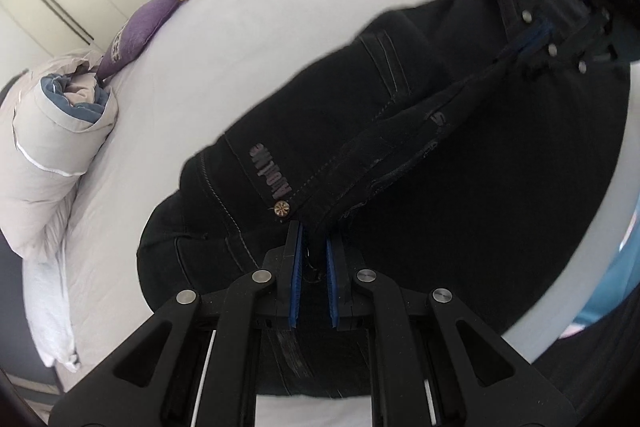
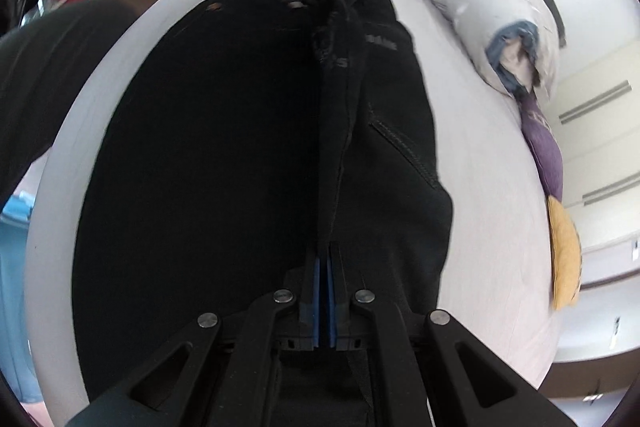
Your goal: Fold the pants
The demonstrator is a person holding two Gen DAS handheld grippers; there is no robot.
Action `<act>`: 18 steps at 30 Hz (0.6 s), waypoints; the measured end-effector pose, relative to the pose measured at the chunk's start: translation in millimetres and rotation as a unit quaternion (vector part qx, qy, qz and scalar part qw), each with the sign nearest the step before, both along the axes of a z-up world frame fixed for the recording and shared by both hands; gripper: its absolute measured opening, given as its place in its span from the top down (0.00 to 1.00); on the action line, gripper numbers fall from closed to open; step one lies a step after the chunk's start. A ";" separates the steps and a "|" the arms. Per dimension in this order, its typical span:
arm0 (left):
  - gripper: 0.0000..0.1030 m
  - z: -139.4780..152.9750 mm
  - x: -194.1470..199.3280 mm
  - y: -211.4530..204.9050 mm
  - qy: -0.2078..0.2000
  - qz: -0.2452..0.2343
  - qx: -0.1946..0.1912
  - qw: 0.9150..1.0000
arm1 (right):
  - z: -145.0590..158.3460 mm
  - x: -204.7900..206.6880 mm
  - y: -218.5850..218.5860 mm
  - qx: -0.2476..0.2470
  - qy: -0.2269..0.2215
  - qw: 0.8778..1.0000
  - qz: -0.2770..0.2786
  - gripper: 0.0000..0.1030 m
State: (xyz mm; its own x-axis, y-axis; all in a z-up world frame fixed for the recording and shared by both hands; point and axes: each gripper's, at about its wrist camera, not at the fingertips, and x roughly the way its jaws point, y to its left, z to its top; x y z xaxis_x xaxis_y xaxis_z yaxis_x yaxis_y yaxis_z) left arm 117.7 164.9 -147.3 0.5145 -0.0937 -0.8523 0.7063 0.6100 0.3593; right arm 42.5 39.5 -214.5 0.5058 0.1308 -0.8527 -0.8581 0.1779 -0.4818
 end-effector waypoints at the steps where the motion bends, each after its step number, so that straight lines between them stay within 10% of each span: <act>1: 0.91 -6.9 -11.7 1.6 0.002 -0.004 0.010 1.000 | -5.6 -8.7 4.5 -0.012 -0.004 1.000 0.012 0.97; 18: 0.91 -72.0 -141.7 16.3 -0.051 -0.071 0.127 0.988 | -35.0 -75.8 35.8 -0.090 -0.056 0.989 0.106 0.97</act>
State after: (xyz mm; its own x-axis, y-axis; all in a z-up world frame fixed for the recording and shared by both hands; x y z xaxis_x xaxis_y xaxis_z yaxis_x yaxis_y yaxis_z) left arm -24.0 181.2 -219.3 0.5959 0.0392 -0.8021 0.7305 0.3885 0.5617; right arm -33.3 75.4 -249.5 0.5767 0.0957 -0.8113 -0.8059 -0.0964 -0.5842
